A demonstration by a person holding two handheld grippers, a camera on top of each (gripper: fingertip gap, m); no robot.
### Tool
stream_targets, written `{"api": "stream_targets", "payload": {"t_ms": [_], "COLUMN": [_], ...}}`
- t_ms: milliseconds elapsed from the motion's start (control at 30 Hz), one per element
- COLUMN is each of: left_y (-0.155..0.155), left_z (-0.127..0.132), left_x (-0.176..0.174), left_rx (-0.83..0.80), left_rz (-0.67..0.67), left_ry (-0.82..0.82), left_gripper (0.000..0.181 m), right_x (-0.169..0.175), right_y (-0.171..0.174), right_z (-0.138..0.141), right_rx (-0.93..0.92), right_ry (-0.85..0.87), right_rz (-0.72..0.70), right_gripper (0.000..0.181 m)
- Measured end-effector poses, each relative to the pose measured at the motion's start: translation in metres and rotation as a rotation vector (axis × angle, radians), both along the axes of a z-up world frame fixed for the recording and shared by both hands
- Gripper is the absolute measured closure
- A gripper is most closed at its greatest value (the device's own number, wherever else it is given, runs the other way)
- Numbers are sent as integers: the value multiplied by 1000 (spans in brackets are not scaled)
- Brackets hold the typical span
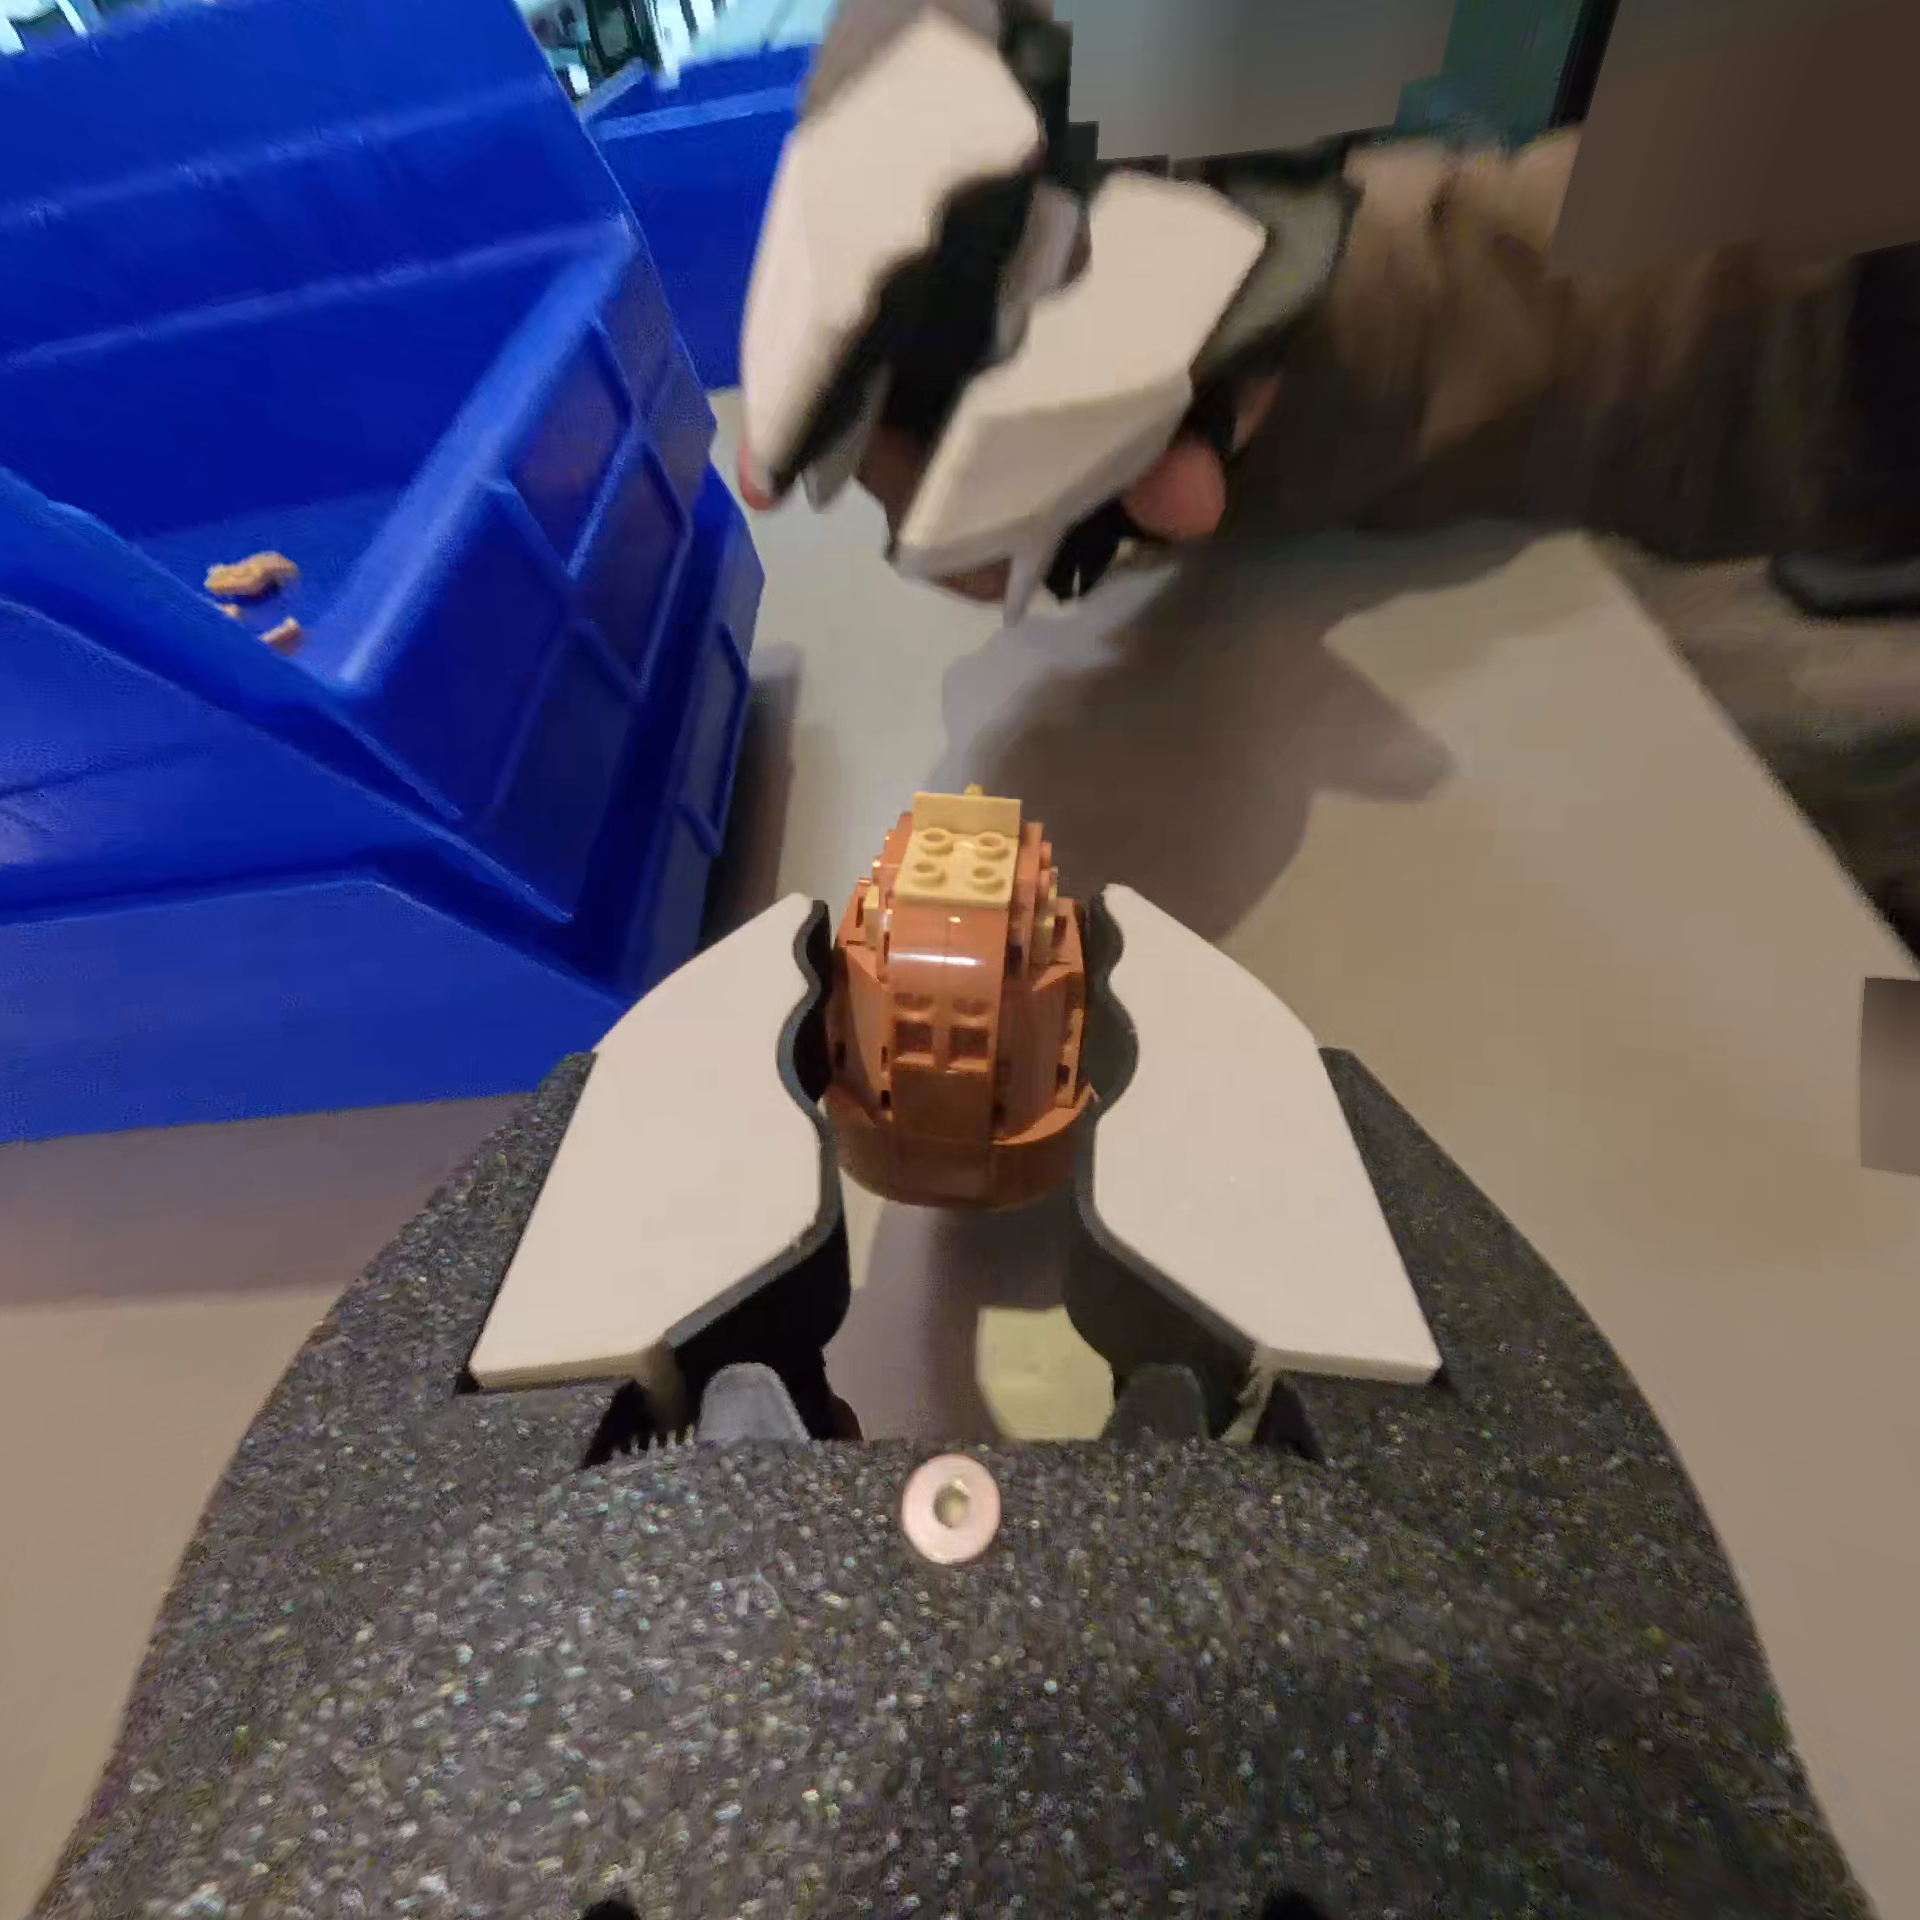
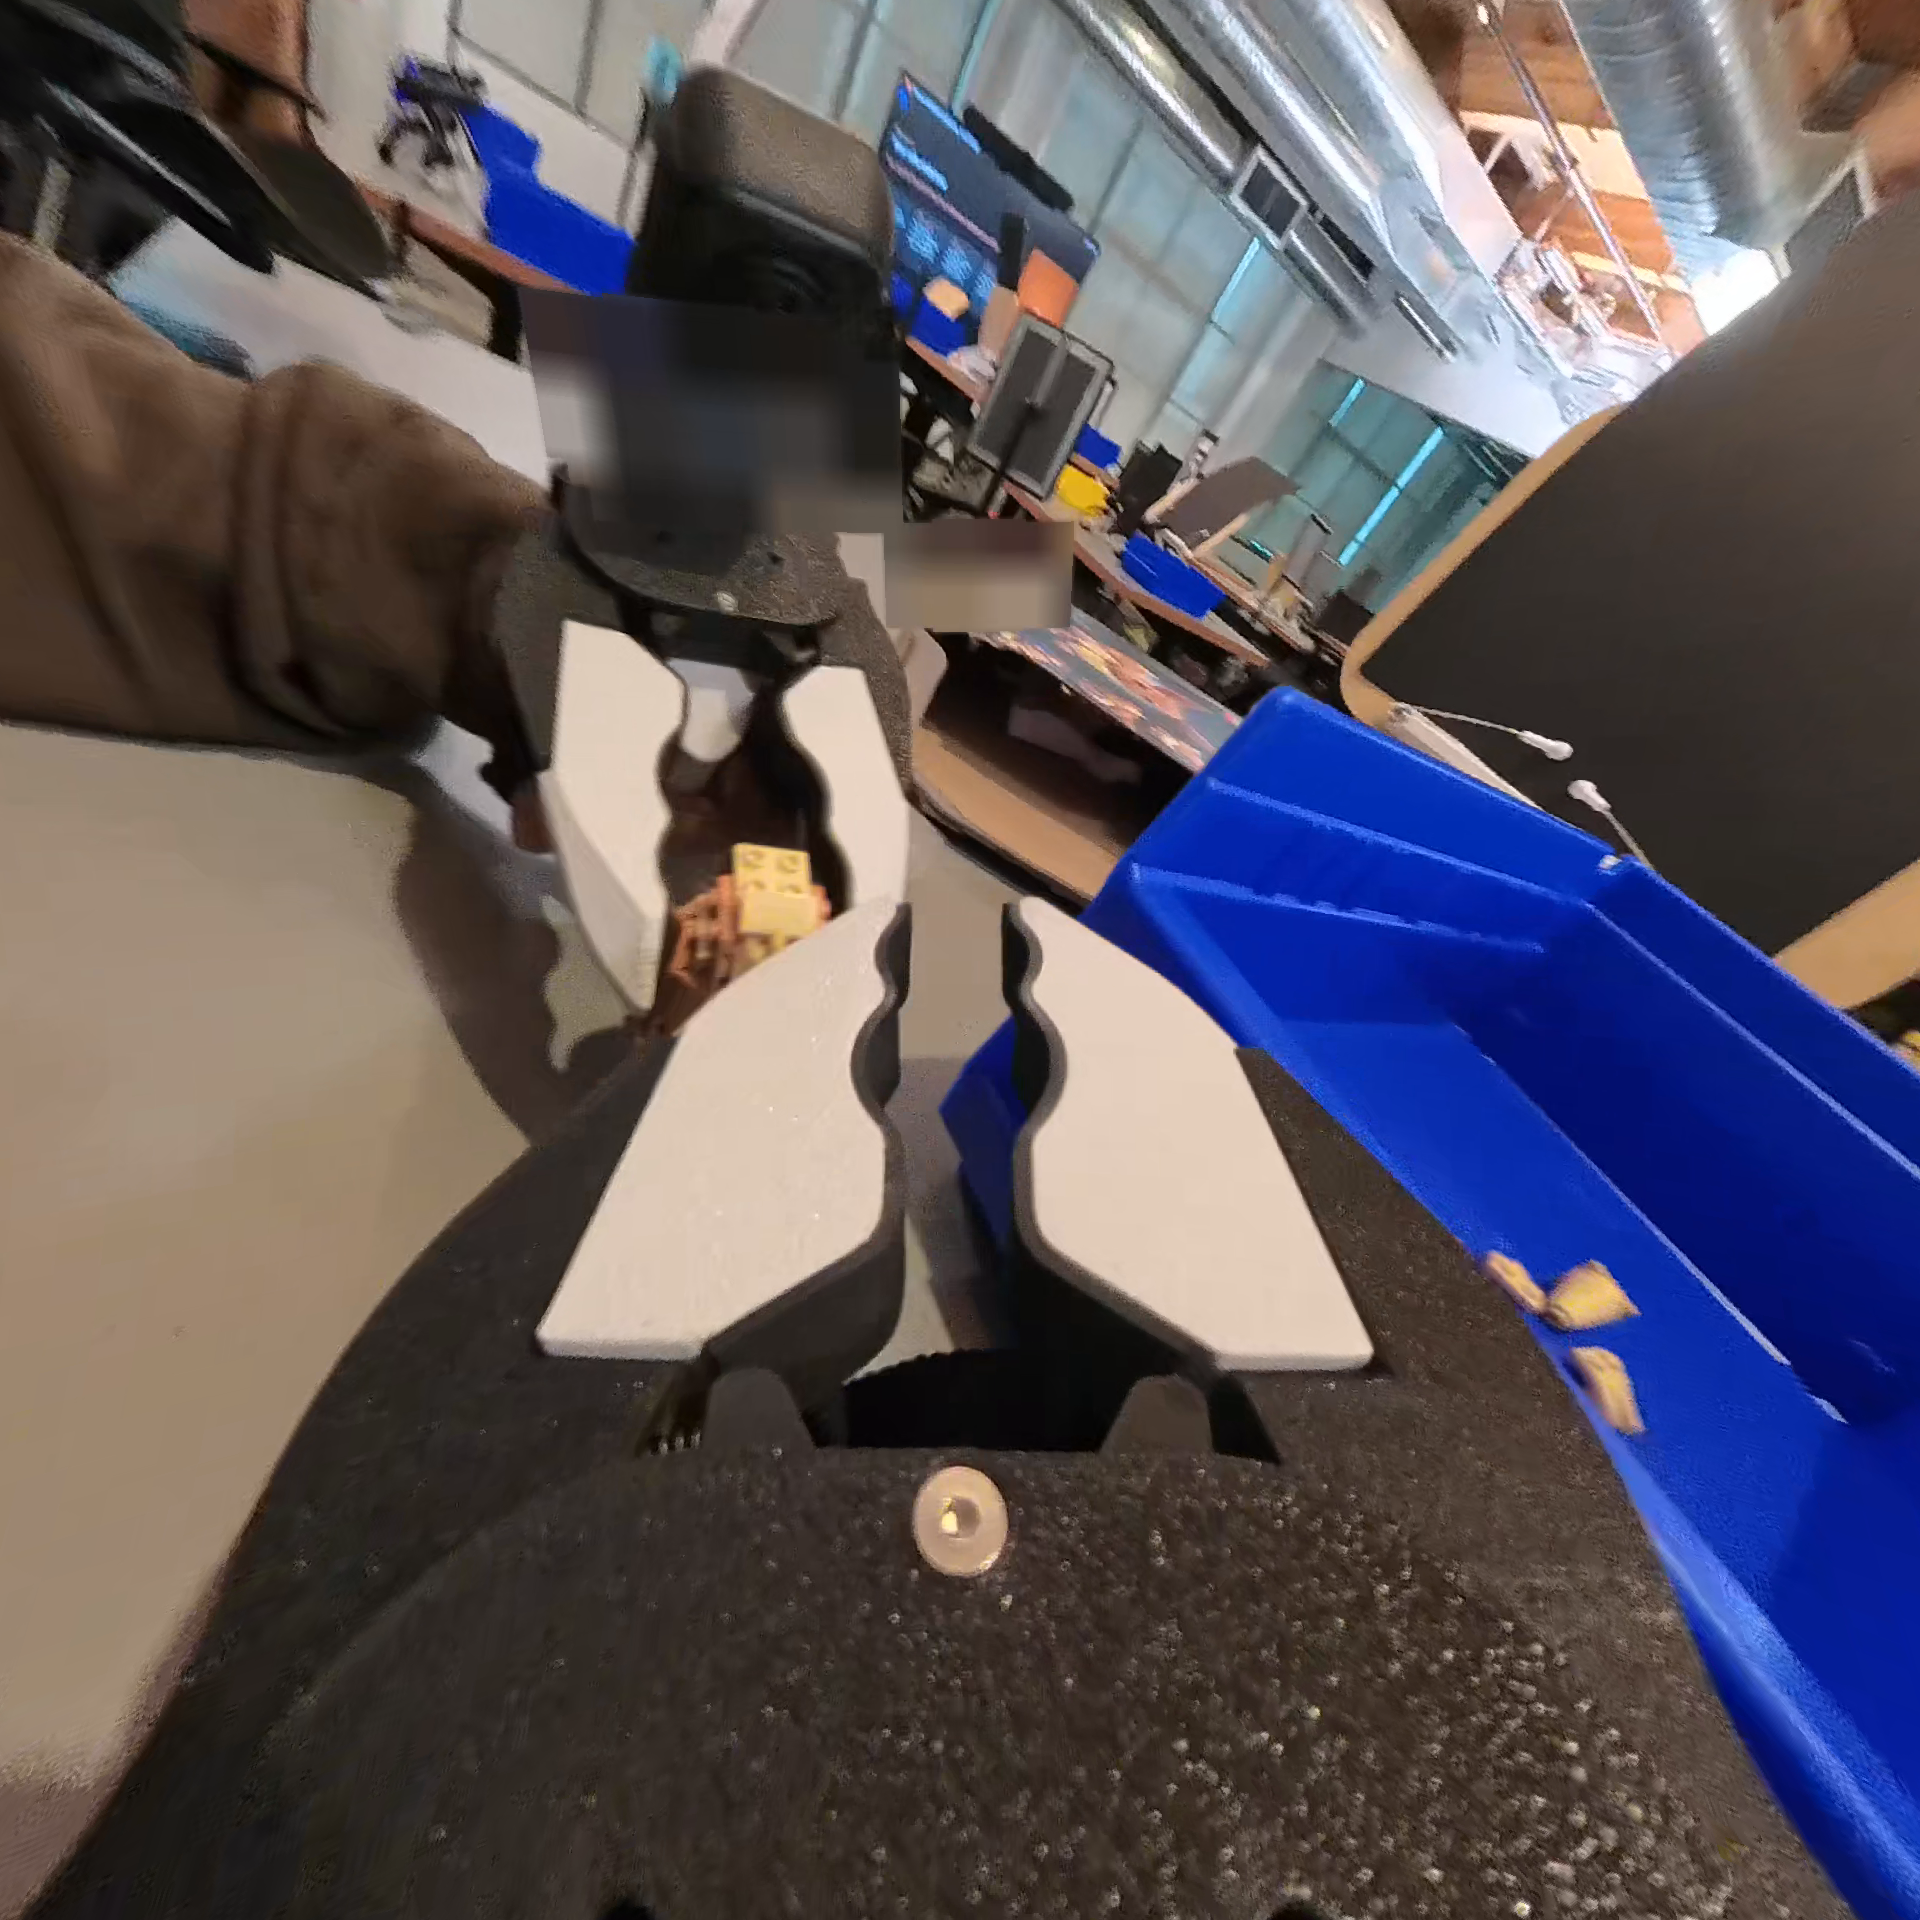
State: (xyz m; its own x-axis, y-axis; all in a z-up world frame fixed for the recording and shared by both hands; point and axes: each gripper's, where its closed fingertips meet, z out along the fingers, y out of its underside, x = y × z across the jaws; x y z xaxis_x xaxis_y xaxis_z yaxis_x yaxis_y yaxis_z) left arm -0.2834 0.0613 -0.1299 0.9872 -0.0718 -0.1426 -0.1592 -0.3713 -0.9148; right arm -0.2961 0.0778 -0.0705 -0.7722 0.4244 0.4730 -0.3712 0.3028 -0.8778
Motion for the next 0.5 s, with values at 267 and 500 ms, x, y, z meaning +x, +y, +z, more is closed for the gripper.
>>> {"api": "stream_targets", "payload": {"t_ms": [267, 500], "left_y": [5, 9], "left_z": [8, -1], "left_x": [0, 1], "left_rx": [78, 34], "left_rz": [3, 8], "left_ry": [-117, -70], "left_gripper": [134, 134], "right_x": [12, 14], "right_y": [-15, -22], "right_z": [-14, -31], "right_rx": [18, 60], "right_ry": [-69, -154], "right_rz": [76, 109], "right_gripper": [160, 155]}}
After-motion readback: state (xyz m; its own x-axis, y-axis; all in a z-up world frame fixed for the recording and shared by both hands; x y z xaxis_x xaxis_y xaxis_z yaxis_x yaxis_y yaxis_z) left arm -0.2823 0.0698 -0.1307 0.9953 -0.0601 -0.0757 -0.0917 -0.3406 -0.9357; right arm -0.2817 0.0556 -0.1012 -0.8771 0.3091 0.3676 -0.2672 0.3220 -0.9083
